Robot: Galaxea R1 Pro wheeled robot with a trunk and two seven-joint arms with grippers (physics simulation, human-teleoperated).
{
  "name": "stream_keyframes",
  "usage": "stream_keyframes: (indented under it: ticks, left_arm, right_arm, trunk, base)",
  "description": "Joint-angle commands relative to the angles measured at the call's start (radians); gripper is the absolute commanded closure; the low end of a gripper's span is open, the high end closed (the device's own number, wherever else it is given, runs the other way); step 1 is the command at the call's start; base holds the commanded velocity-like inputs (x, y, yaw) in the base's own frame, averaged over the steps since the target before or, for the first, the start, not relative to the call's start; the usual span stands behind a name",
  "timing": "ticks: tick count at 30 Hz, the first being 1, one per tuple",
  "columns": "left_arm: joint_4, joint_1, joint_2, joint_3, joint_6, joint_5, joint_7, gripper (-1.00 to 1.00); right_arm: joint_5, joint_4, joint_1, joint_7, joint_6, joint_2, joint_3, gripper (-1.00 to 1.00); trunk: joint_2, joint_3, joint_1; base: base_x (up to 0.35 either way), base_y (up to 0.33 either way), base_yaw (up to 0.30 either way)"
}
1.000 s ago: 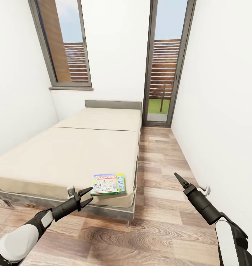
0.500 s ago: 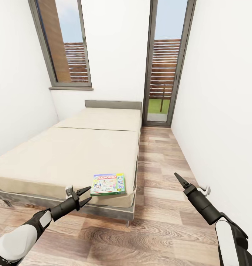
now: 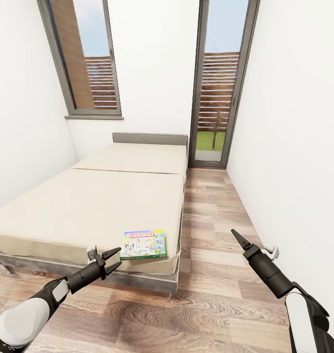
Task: Put all the toys in the child's room - the three board games (two on the bed and one on the table), the two jigsaw puzzles on the table, and the tennis ball on the table - inside the toy box on the table in the child's room.
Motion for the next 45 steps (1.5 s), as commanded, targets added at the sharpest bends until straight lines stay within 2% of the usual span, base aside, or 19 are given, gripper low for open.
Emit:
stream_keyframes:
  ticks: [1, 45]
  left_arm:
    - [-0.001, -0.001, 0.000, 0.009, 0.010, -0.010, -0.004, -1.00]
    - [-0.001, -0.001, -0.001, 0.010, 0.015, -0.011, 0.001, -1.00]
  right_arm:
    - [-0.005, 0.000, -0.001, 0.002, 0.008, 0.001, -0.003, -1.00]
    - [-0.005, 0.000, -0.001, 0.003, 0.009, 0.001, -0.004, -1.00]
  trunk:
    - [0.000, -0.001, 0.000]
    - [0.000, -0.001, 0.000]
  base:
    - [0.000, 0.000, 0.000]
    - [0.012, 0.013, 0.000]
